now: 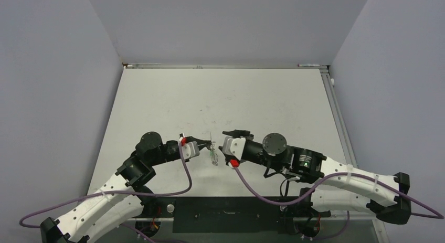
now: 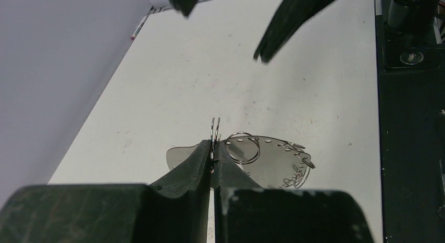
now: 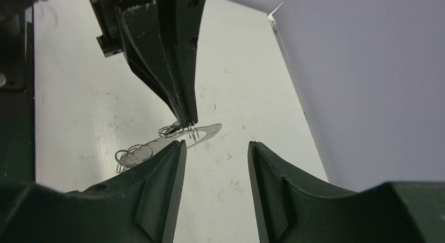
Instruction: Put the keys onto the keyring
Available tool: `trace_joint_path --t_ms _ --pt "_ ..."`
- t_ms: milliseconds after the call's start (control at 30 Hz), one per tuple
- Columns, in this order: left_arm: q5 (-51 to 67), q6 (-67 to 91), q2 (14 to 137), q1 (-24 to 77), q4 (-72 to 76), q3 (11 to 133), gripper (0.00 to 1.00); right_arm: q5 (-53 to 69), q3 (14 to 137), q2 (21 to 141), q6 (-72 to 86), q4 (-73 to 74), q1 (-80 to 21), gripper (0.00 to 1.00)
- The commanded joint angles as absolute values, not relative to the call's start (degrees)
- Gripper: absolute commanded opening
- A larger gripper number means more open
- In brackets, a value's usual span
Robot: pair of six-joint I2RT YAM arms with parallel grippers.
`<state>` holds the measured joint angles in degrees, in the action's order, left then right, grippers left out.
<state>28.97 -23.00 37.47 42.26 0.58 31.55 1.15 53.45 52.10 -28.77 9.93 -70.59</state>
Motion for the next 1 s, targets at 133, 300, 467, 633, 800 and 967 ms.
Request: trace_joint_path --t_ms 133,300,467,633,800,967 --pt "26.0 -25.4 37.9 43.0 0.2 35.2 0.0 1.8 58.0 61.8 -32.3 13.1 -71.7 0.43" --pt "25.9 -25.6 38.2 43.5 0.1 35.2 0.0 1.6 59.0 64.0 -33.2 12.3 -72.4 0.38" --pt "25.6 -25.7 38.3 43.7 0.1 35.4 0.0 1.2 59.1 63.7 -33.8 12.0 -72.5 0.36" --pt "25.6 -25.8 38.1 43.8 0.1 35.4 0.0 0.4 59.2 63.3 -34.4 12.2 -72.6 0.35" --pt "26.2 -25.8 37.6 43.8 0.1 35.2 0.0 -2.9 58.0 64.3 -35.7 10.5 -72.5 0.33" --pt "26.6 -25.6 37.5 43.9 0.1 35.2 0.0 -2.9 57.1 65.0 -36.2 8.9 -72.6 0.3"
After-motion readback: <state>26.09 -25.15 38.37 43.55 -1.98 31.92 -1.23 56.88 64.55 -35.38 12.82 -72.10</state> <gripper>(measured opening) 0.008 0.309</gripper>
